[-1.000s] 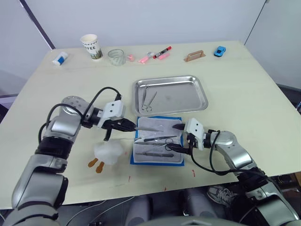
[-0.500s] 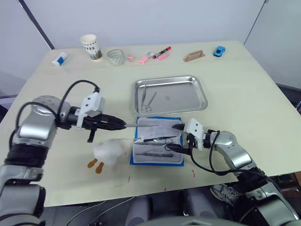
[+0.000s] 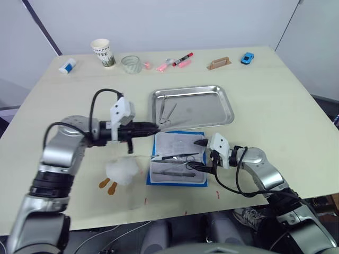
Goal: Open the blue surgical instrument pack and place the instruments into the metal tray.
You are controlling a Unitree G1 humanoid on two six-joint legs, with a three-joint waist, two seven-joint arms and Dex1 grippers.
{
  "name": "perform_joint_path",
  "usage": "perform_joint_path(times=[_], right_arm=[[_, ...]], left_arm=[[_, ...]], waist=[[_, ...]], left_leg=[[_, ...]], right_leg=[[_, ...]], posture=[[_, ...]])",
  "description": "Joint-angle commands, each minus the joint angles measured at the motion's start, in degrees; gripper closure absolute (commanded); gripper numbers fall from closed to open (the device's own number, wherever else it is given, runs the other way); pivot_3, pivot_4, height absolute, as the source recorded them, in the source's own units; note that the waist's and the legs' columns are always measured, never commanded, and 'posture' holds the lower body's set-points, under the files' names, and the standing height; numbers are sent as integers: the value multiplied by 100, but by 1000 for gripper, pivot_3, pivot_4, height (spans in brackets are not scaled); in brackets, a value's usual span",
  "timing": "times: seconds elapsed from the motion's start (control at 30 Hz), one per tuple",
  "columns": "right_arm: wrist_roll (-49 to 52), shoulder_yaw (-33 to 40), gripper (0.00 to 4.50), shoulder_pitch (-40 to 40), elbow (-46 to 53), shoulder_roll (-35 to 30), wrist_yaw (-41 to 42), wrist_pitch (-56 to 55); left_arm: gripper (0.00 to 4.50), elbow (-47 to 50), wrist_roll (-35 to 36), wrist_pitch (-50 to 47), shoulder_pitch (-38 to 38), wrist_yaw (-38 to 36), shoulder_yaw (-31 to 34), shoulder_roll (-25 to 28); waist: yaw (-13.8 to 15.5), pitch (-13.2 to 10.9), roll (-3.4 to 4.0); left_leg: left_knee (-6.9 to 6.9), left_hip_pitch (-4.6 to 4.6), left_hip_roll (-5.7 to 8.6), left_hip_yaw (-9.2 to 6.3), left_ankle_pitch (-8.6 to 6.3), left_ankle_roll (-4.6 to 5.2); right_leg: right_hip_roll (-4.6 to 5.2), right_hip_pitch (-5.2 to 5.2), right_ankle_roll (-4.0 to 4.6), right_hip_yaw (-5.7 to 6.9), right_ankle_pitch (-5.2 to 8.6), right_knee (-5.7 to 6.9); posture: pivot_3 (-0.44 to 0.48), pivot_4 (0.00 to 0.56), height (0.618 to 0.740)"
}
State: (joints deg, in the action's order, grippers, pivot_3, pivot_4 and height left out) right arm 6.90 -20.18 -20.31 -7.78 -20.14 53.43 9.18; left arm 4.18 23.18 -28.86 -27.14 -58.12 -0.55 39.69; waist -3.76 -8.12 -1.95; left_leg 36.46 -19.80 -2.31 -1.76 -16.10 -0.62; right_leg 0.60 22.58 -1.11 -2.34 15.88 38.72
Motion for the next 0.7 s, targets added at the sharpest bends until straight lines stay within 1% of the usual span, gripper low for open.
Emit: perform_joint_path(times=[0.03, 0.07, 0.17, 0.23, 0.33, 0.43, 0.53, 0.7], right_arm=[[-630, -489, 0, 342, -807, -145, -148, 430], [-630, -489, 0, 342, -812, -143, -150, 427], [-634, -492, 0, 339, -822, -134, -160, 419], [-637, -493, 0, 341, -819, -133, -165, 413], [-636, -492, 0, 331, -848, -125, -164, 400], [-643, -498, 0, 325, -857, -124, -164, 390], [-648, -502, 0, 309, -881, -120, -162, 376], [-653, -500, 0, 284, -916, -103, -174, 367]], left_arm=[[4459, 552, -148, -759, -231, 1442, 92, -610], [4459, 613, -237, -974, -274, 1870, 99, -876], [4459, 698, -455, -1341, -311, 2841, 163, -1489], [4459, 691, -616, -1483, -349, 3344, 142, -1804], [4459, 609, -865, -1949, -496, 4080, 74, -2204], [4459, 609, -1023, -2294, -558, 4564, -12, -2536], [4459, 456, -1192, -2431, -690, 4959, -55, -2887], [4459, -37, -1472, -2242, -1026, 5353, -47, -3201]], waist=[[-4, 0, 1], [-10, -1, 0], [-10, 1, 4], [-10, 1, 3], [-7, 1, 4], [-7, 1, 3], [-7, 1, 4], [-10, 2, 4]], left_leg=[[0, 0, 0, 0, 0, 0], [0, 1, 2, -3, 0, 0], [0, 1, 2, -8, 0, 0], [-1, 2, 3, -8, 0, -1], [0, 2, 4, -14, 1, -1], [0, 2, 6, -17, 1, -2], [-1, 5, 7, -17, 0, -2], [-1, 6, 8, -18, 1, -3]], right_leg=[[0, 0, 4, 0, -3, 1], [1, -1, 11, -3, -7, 2], [0, -1, 12, -6, -7, 1], [1, -2, 12, -7, -8, 2], [2, -4, 13, -6, -9, 2], [4, -7, 12, -4, -8, 1], [4, -12, 12, -4, -8, 0], [4, -14, 12, -2, -8, 0]], posture=[[0, 150, 740], [0, 150, 740], [0, 150, 740], [0, 150, 740], [0, 150, 740], [0, 150, 740], [0, 150, 740], [0, 150, 740]])
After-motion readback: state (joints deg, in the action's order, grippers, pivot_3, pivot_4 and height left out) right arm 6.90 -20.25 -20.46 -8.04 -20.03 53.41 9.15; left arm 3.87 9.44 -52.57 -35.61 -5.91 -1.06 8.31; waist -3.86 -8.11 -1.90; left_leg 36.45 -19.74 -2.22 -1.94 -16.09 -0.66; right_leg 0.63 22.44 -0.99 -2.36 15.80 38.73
